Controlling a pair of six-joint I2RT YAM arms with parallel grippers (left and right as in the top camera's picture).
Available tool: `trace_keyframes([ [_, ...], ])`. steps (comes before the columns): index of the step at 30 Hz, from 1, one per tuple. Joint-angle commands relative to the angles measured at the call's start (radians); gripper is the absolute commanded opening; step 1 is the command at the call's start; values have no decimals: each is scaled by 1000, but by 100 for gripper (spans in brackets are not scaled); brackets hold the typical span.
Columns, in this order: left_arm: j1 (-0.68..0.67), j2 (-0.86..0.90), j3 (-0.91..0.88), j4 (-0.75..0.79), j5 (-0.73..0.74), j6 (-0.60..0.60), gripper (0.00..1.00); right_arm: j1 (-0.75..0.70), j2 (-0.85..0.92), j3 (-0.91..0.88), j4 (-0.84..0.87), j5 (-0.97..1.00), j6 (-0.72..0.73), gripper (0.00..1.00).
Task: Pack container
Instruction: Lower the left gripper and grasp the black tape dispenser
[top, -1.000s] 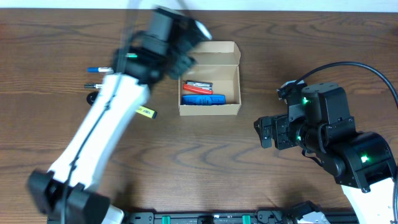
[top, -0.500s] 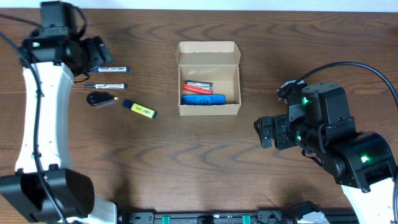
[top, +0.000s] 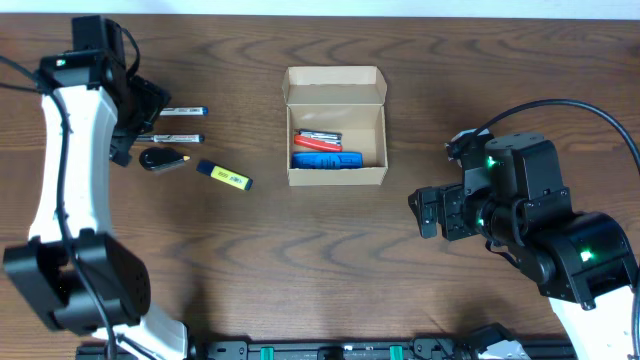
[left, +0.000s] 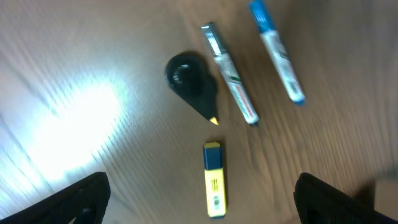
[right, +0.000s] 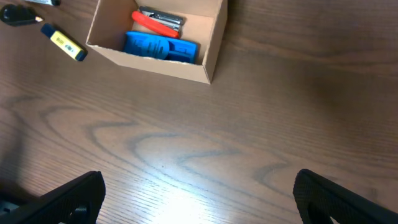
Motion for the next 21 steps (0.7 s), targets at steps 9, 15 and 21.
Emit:
trace_keyframes([
  [9, 3, 235, -6, 27, -41, -231, 95, -6, 0, -2, -1, 0, -12, 99],
  [15, 5, 298, -25, 76, -36, -200, 96, -6, 0, -2, -1, 0, -12, 99],
  [21, 27, 312, -89, 162, -5, -193, 100, -6, 0, -2, -1, 0, -12, 99],
])
